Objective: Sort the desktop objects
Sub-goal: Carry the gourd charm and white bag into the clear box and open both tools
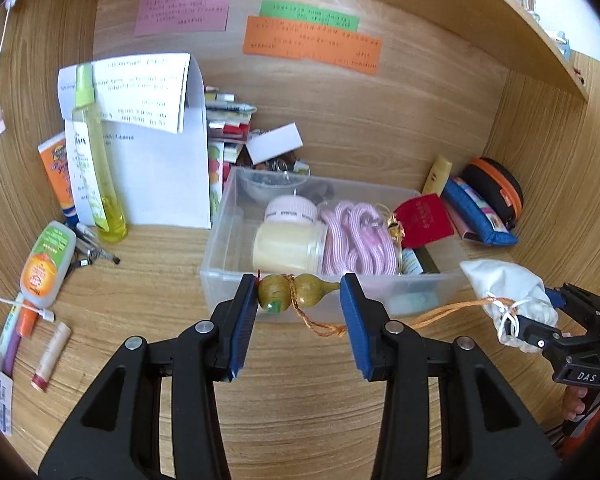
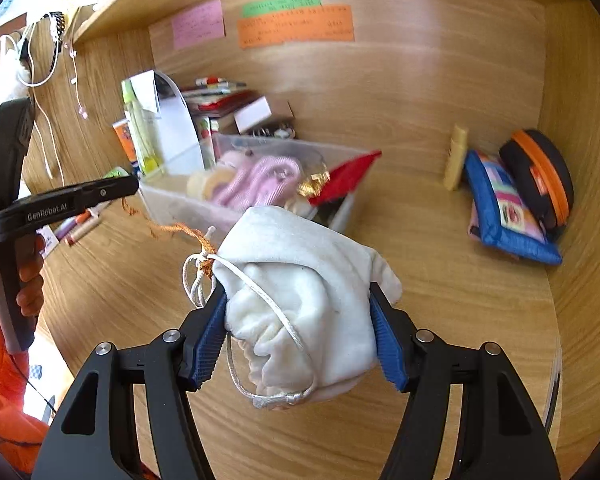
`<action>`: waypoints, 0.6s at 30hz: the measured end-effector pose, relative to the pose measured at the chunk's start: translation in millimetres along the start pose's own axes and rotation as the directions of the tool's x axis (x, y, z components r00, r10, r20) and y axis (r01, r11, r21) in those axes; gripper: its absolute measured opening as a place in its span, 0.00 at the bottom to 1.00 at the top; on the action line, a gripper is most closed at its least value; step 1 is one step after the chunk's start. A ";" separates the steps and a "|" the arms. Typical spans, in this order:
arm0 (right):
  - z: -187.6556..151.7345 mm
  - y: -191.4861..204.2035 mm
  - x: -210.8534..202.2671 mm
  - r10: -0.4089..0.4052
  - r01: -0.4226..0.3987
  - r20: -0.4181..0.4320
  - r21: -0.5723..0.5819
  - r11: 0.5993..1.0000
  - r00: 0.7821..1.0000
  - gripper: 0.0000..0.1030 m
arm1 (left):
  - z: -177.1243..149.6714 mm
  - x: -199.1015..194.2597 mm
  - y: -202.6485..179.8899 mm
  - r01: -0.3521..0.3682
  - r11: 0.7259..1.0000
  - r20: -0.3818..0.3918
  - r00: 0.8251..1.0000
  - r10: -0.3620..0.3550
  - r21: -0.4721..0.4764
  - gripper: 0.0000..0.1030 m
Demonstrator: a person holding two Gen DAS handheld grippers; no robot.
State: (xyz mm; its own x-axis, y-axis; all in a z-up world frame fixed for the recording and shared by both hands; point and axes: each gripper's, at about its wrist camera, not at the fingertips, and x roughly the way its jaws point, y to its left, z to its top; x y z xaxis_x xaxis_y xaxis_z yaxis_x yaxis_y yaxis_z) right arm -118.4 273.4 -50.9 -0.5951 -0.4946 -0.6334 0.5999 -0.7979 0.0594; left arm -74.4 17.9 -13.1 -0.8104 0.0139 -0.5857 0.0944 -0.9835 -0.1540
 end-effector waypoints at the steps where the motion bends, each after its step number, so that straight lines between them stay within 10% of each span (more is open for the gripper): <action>1: 4.0 0.4 1.0 -0.002 0.002 0.008 0.002 1.000 1.000 0.60 | 2.0 0.0 0.1 0.000 1.000 0.005 1.000 -0.001 0.003 0.41; 18: 65.0 -6.5 56.4 -0.046 0.036 0.083 0.115 0.993 0.996 0.60 | 27.6 39.2 23.4 -0.052 0.998 0.026 0.998 0.053 -0.025 0.41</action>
State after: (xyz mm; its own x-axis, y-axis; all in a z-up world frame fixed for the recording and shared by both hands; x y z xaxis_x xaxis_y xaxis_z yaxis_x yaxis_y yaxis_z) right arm -190.7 228.3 -36.8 -0.6642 -0.4846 -0.5692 0.5125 -0.8495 0.1253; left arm -119.9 -9.6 -17.7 -0.8191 -0.0429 -0.5720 0.1511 -0.9781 -0.1429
